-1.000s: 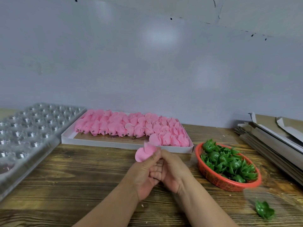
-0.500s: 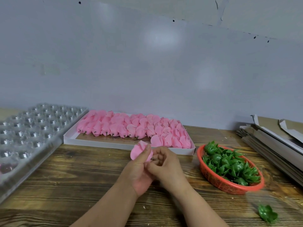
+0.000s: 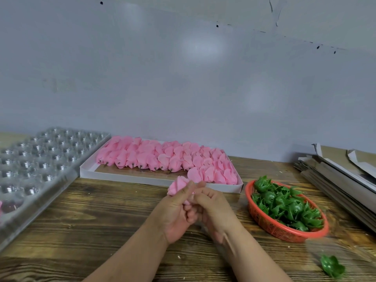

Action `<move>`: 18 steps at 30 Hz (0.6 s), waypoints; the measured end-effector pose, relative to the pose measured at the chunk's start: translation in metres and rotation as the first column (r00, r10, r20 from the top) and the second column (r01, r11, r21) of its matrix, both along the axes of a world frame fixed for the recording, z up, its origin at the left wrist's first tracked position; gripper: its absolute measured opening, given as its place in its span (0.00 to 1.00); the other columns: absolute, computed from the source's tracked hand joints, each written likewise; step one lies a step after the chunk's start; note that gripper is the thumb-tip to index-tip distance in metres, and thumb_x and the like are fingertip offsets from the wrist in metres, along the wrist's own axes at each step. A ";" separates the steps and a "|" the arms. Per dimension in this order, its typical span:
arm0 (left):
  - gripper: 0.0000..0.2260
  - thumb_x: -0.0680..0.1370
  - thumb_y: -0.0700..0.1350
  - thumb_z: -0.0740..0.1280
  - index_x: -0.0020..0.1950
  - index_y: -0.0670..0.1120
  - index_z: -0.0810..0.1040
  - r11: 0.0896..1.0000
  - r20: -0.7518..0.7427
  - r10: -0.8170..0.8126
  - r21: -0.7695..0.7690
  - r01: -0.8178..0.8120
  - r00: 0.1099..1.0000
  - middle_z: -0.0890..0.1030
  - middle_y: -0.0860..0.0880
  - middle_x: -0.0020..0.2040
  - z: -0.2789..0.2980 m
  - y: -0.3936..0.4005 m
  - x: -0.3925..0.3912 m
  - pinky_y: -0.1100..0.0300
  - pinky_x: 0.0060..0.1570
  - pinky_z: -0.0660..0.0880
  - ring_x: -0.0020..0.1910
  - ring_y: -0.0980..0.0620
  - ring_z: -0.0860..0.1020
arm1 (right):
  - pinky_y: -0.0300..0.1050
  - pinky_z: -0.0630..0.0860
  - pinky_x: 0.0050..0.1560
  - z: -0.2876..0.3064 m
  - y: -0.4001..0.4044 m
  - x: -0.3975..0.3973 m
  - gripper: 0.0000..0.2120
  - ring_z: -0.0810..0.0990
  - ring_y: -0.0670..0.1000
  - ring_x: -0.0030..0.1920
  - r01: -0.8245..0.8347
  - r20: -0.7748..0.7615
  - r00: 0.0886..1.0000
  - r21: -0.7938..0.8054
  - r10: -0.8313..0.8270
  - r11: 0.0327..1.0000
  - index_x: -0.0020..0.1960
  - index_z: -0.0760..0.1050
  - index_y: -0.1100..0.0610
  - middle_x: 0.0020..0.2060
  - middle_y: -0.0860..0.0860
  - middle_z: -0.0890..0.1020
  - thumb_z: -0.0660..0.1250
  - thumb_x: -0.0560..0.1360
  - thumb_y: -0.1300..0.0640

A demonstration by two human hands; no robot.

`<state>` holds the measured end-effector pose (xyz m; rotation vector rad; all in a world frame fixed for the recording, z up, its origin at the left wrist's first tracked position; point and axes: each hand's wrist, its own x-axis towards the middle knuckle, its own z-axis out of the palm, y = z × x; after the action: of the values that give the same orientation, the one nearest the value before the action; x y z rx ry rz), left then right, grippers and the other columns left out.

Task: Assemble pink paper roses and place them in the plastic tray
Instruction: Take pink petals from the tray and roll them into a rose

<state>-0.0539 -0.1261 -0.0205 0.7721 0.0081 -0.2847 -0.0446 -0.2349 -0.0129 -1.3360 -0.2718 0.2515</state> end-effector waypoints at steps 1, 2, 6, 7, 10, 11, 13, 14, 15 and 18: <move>0.18 0.69 0.49 0.70 0.55 0.40 0.81 1.000 0.017 0.003 0.009 -0.003 1.000 0.68 0.49 0.26 0.000 0.000 0.001 0.64 0.26 0.63 0.23 0.56 0.66 | 0.37 0.72 0.24 0.000 0.001 -0.001 0.03 0.73 0.47 0.22 0.011 0.031 0.999 -0.017 -0.011 1.000 0.36 0.77 0.62 0.25 0.54 0.77 0.71 0.67 0.65; 0.17 0.69 0.48 0.70 0.52 0.40 0.80 1.000 0.039 0.014 0.010 -0.014 0.999 0.73 0.47 0.28 0.001 0.000 0.001 0.63 0.28 0.68 0.26 0.55 0.71 | 0.38 0.71 0.25 -0.001 0.002 -0.001 0.05 0.73 0.48 0.23 0.048 0.091 0.995 -0.051 -0.043 0.998 0.38 0.76 0.63 0.24 0.54 0.76 0.71 0.64 0.64; 0.15 0.69 0.46 0.70 0.51 0.38 0.80 0.999 0.057 0.037 -0.006 -0.037 0.998 0.81 0.38 0.47 0.003 0.000 0.000 0.47 0.61 0.73 0.47 0.44 0.81 | 0.42 0.65 0.30 -0.005 0.008 -0.001 0.06 0.68 0.50 0.28 0.242 0.374 0.915 -0.213 -0.150 0.946 0.36 0.74 0.61 0.25 0.52 0.70 0.69 0.60 0.61; 0.17 0.68 0.47 0.70 0.52 0.38 0.80 0.999 0.073 0.028 0.018 -0.029 0.997 0.81 0.38 0.47 0.003 0.001 -0.001 0.49 0.56 0.76 0.45 0.45 0.81 | 0.41 0.66 0.29 -0.005 0.007 -0.001 0.06 0.69 0.49 0.26 0.233 0.355 0.923 -0.207 -0.150 0.950 0.35 0.74 0.61 0.23 0.51 0.71 0.69 0.60 0.61; 0.21 0.65 0.52 0.73 0.52 0.42 0.84 0.990 0.091 -0.013 0.139 0.001 0.996 0.75 0.44 0.31 0.004 0.004 -0.004 0.61 0.26 0.69 0.25 0.53 0.72 | 0.36 0.67 0.24 0.000 0.005 -0.004 0.05 0.70 0.47 0.21 0.049 0.126 0.991 -0.120 -0.034 0.992 0.29 0.76 0.58 0.22 0.53 0.74 0.69 0.63 0.58; 0.21 0.64 0.54 0.72 0.52 0.44 0.85 0.985 0.095 -0.033 0.174 0.016 0.995 0.70 0.46 0.27 0.004 0.005 -0.005 0.61 0.25 0.65 0.22 0.53 0.68 | 0.36 0.67 0.23 0.001 0.004 -0.004 0.07 0.69 0.47 0.21 -0.019 0.054 0.998 -0.098 0.024 0.995 0.28 0.76 0.56 0.22 0.53 0.75 0.69 0.63 0.57; 0.21 0.64 0.57 0.72 0.51 0.47 0.86 0.981 0.097 -0.051 0.192 0.031 0.994 0.67 0.47 0.27 0.002 0.006 -0.003 0.61 0.25 0.64 0.21 0.52 0.66 | 0.36 0.67 0.24 0.003 0.001 -0.004 0.08 0.69 0.47 0.21 -0.095 -0.014 0.996 -0.097 0.094 0.991 0.29 0.77 0.56 0.23 0.53 0.75 0.69 0.65 0.54; 0.21 0.64 0.58 0.72 0.51 0.47 0.86 0.984 0.093 -0.046 0.174 0.029 0.995 0.67 0.47 0.26 0.002 0.007 -0.003 0.61 0.25 0.65 0.21 0.51 0.66 | 0.37 0.67 0.24 0.003 0.001 -0.004 0.08 0.70 0.48 0.21 -0.095 -0.005 0.995 -0.109 0.095 0.989 0.30 0.78 0.56 0.23 0.53 0.76 0.69 0.64 0.53; 0.21 0.65 0.57 0.72 0.51 0.45 0.86 0.990 0.087 -0.039 0.139 0.027 0.995 0.68 0.46 0.26 0.003 0.006 -0.002 0.61 0.25 0.66 0.22 0.52 0.68 | 0.37 0.68 0.24 0.003 0.001 -0.003 0.07 0.71 0.48 0.22 -0.065 0.029 0.997 -0.126 0.069 0.990 0.32 0.77 0.58 0.24 0.53 0.76 0.70 0.63 0.54; 0.15 0.67 0.52 0.70 0.43 0.42 0.86 1.000 0.085 -0.020 -0.002 0.020 0.996 0.82 0.42 0.39 0.004 0.004 0.000 0.55 0.38 0.78 0.36 0.48 0.82 | 0.41 0.68 0.30 0.000 0.005 -0.004 0.10 0.71 0.50 0.30 0.137 0.277 0.958 -0.217 -0.074 0.967 0.39 0.74 0.62 0.27 0.52 0.74 0.71 0.61 0.60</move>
<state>-0.0536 -0.1225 -0.0167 0.7815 -0.0802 -0.2704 -0.0484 -0.2298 -0.0132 -1.6163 -0.4047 0.0106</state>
